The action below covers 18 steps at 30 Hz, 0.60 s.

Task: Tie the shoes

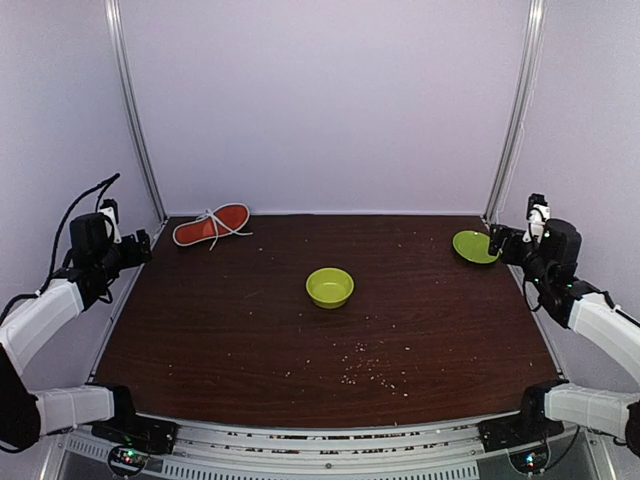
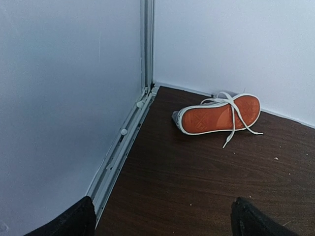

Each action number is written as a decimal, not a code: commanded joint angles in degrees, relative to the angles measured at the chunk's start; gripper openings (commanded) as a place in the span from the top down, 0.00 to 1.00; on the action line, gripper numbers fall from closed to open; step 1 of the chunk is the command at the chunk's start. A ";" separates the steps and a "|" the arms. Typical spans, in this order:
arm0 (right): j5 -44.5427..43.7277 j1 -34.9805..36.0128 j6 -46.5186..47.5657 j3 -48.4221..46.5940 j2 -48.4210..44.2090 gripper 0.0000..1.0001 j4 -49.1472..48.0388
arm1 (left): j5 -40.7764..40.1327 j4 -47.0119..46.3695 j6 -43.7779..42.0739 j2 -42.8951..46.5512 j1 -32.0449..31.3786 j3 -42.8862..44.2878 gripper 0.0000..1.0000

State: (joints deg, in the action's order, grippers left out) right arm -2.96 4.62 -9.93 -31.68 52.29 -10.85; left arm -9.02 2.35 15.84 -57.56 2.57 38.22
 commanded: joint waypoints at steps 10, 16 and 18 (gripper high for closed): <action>-6.60 -0.58 -8.30 2.27 -7.34 0.00 0.56 | -1.89 11.82 1.90 -21.57 0.39 20.67 0.02; -2.48 -0.76 -7.25 2.76 -8.90 0.01 0.84 | 8.96 17.28 4.81 -40.39 3.65 39.07 0.02; -1.51 -0.76 -7.63 3.54 -9.24 0.01 0.49 | 13.77 16.06 7.44 -46.07 5.60 43.04 0.02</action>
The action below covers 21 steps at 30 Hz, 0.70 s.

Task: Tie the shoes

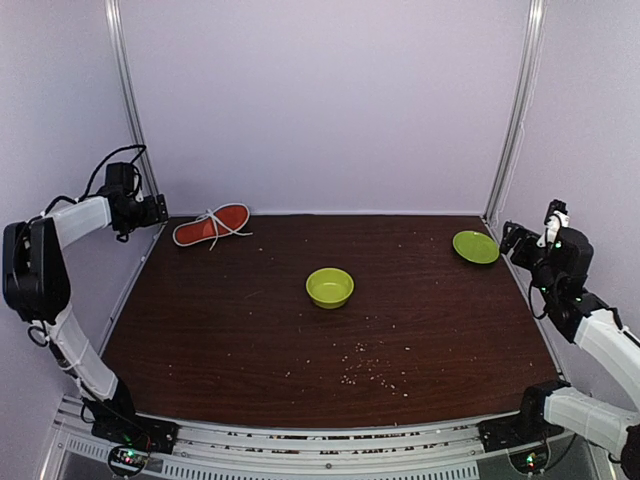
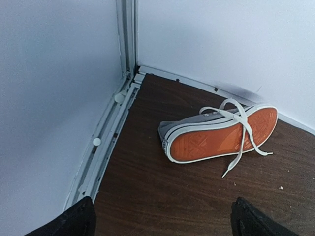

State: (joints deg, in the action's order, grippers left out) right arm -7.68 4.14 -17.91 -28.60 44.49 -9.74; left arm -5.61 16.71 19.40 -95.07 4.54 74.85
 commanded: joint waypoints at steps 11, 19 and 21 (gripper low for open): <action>5.99 -0.27 0.42 0.89 -1.09 0.00 2.50 | 21.31 6.43 5.68 -28.64 5.53 26.68 0.06; 8.14 -0.27 1.07 -1.01 -1.37 0.00 4.87 | 25.84 12.18 2.13 -38.90 5.53 37.36 0.06; 8.41 -0.27 1.19 -1.04 -1.50 0.00 5.20 | 28.63 12.30 1.14 -40.92 5.51 39.16 0.06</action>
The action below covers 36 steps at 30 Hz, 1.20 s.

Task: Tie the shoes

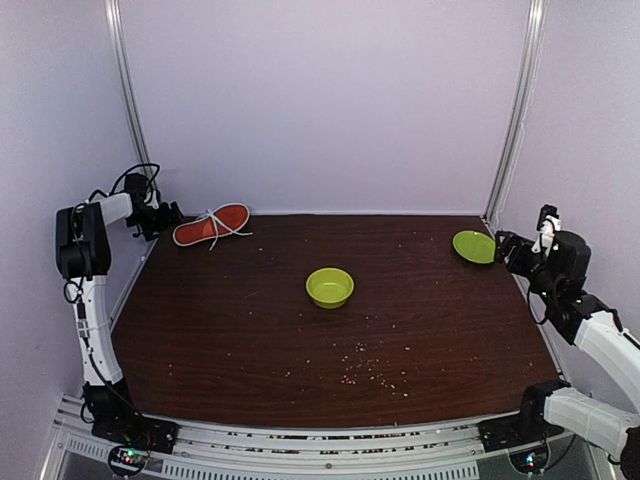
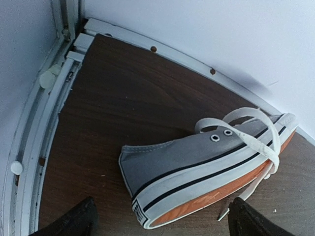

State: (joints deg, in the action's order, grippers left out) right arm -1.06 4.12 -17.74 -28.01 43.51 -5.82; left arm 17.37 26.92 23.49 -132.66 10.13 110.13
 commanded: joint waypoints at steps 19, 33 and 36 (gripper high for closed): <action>1.50 -0.25 1.03 0.31 -1.86 0.00 2.03 | 13.03 9.77 -15.36 -2.44 -3.88 4.27 0.17; 2.46 -0.25 1.41 0.89 -3.67 0.00 3.47 | 18.54 12.60 -12.67 -7.17 -2.15 9.36 0.45; 2.56 -0.26 1.67 0.73 -4.08 0.00 4.07 | 18.71 12.56 -12.60 -7.43 -2.22 9.79 0.59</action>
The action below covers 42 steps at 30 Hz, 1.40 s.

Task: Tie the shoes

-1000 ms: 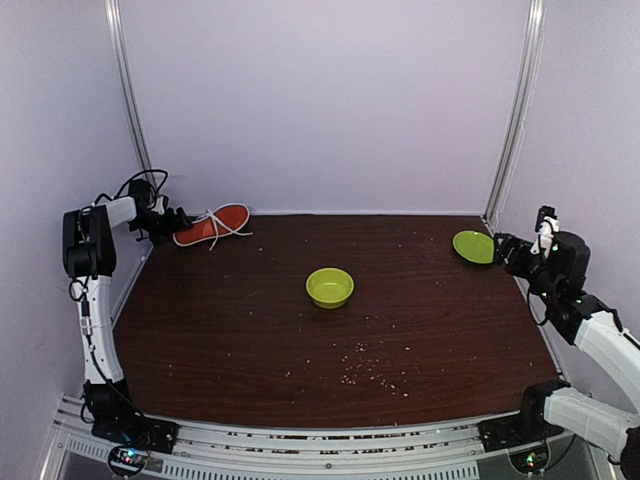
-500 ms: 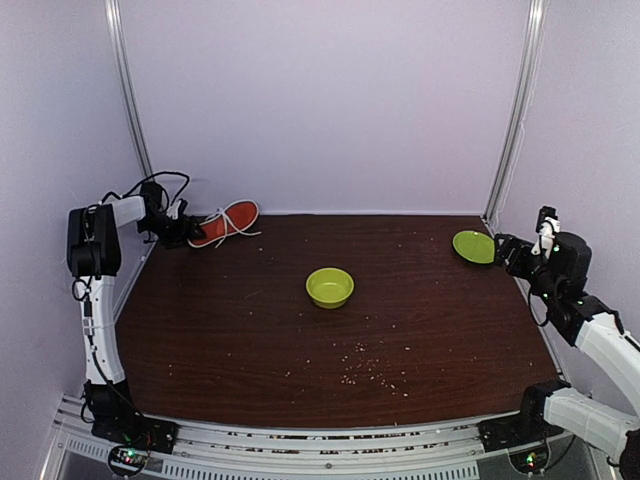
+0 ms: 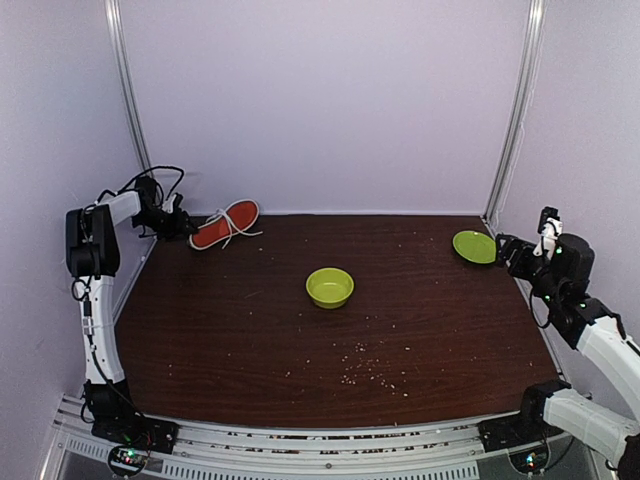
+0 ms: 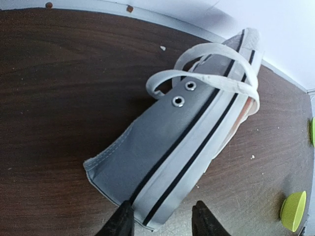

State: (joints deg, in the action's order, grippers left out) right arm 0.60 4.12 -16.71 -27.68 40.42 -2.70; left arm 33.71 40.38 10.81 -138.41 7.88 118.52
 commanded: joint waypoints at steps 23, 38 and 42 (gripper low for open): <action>0.54 -0.25 0.37 1.47 -4.06 0.00 2.16 | 7.30 4.36 7.45 -7.34 1.29 7.95 0.45; -1.11 -0.25 1.57 0.23 -7.01 0.00 5.81 | 0.89 2.81 0.41 3.64 0.67 -0.74 1.00; -0.14 -0.20 1.26 0.29 -6.96 0.00 5.32 | -5.67 -8.41 4.40 24.13 0.30 -23.03 1.00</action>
State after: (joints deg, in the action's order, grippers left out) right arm 0.56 4.12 -15.62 -26.63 33.98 2.22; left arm 36.91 38.83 13.65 -133.60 8.56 110.08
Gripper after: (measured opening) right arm 0.995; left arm 0.121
